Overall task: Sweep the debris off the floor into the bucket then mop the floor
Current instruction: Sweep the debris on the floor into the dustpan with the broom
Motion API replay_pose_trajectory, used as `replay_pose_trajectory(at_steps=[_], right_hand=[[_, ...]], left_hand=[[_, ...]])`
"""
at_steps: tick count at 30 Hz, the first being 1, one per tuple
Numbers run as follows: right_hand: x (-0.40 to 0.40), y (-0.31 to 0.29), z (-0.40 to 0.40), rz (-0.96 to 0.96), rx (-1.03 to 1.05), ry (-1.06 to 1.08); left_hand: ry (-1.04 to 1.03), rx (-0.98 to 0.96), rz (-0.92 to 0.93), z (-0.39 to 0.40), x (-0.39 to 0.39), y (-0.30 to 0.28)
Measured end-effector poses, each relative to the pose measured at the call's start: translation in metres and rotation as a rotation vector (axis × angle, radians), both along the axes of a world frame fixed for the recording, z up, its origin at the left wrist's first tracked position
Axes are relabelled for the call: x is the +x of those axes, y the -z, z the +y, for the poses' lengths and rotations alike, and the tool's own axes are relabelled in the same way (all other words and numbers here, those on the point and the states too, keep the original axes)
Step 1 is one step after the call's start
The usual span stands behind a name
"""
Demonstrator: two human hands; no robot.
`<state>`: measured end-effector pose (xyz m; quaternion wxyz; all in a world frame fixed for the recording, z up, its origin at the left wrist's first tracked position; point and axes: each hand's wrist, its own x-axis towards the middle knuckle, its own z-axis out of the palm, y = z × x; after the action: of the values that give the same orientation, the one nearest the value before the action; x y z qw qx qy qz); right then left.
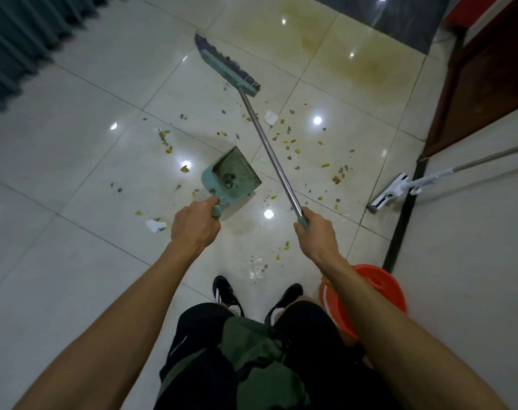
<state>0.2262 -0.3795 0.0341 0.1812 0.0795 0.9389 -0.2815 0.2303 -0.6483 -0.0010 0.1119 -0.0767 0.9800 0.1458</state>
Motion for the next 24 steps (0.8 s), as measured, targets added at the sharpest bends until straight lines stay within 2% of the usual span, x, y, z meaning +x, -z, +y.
replay_pose_trajectory(at_steps=[8, 15, 24], right_hand=[[0.038, 0.019, -0.024, -0.084, -0.074, -0.1], [0.072, 0.036, -0.04, -0.028, -0.058, -0.301], [0.114, 0.046, -0.088, -0.169, -0.108, -0.438]], left_hand=[[-0.233, -0.004, 0.007, -0.015, 0.08, -0.014], [-0.333, -0.114, -0.035, -0.014, 0.168, -0.019], [-0.564, -0.099, -0.097, -0.051, 0.268, -0.019]])
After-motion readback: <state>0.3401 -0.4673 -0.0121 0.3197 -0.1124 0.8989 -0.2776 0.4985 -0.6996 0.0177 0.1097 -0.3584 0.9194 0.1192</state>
